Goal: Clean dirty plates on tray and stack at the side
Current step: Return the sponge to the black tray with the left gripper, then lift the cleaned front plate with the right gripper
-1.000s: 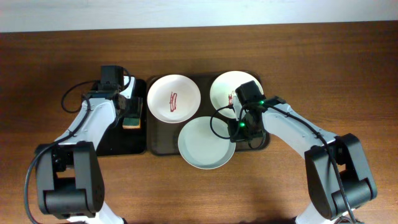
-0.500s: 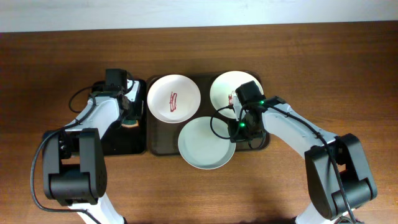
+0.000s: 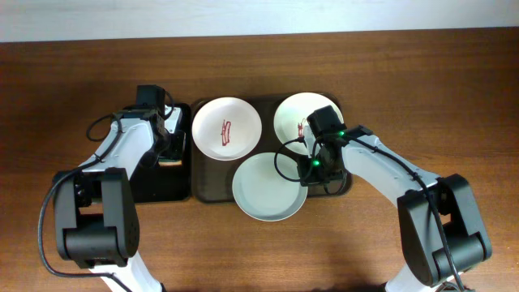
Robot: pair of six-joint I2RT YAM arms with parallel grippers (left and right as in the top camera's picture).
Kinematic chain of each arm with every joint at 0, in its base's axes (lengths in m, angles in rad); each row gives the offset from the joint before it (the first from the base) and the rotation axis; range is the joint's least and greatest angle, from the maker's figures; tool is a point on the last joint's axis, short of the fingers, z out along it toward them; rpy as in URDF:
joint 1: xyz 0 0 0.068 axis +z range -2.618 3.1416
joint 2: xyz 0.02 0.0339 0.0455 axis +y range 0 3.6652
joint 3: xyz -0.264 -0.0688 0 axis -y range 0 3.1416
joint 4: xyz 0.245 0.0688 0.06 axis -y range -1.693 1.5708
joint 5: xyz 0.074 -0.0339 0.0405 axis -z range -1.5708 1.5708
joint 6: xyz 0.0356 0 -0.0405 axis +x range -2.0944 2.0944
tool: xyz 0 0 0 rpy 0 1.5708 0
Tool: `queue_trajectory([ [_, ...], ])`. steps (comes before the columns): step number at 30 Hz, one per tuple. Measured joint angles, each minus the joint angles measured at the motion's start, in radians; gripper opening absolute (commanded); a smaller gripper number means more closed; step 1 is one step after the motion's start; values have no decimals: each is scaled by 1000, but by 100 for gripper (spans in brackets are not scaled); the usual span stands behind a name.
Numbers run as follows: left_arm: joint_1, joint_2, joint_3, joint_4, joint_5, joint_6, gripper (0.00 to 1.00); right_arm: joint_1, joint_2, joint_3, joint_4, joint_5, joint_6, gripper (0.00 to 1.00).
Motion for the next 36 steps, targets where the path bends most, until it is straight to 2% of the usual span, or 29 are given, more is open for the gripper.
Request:
queue_trajectory([
  [2, 0, 0, 0, 0, 8, 2, 1, 0, 0, 0, 0, 0, 0, 4],
  [9, 0, 6, 0, 0, 18, -3, 0, 0, 0, 0, 0, 0, -1, 4],
  [10, 0, 6, 0, -1, 17, -3, 9, 0, 0, 0, 0, 0, 0, 4],
  [11, 0, 7, 0, -3, 13, -4, 34, 0, 0, 0, 0, 0, 0, 4],
  [15, 0, 11, 31, -45, -16, -11, 69, 0, 0, 0, -1, 0, -1, 4],
  [19, 0, 11, 87, -14, -29, -16, 69, 0, 0, 0, -2, 0, 0, 4],
  [26, 0, 63, 92, 11, -2, -15, 64, 0, 0, 0, -2, 0, 0, 4],
  [27, 0, 76, 92, 10, 0, -15, 60, 0, 0, 0, -3, 0, -1, 4],
  [28, 0, 90, 92, 11, 2, -15, 49, 0, 0, 0, -3, 0, -1, 4],
  [29, 0, 101, 92, 10, 6, -15, 25, 0, 0, 0, -3, 0, 0, 4],
  [30, 0, 104, 94, 11, 11, -14, 8, 0, 0, 0, -3, 0, 0, 4],
  [31, 0, 104, 97, 13, 10, -18, 0, 0, 0, 0, -3, 0, 0, 4],
  [35, 3, 106, 97, 18, 10, -15, 0, 0, 0, 0, -3, 0, -1, 4],
  [36, 5, 106, 98, 13, 10, -15, 18, 0, 0, 0, -3, 0, 0, 4],
])
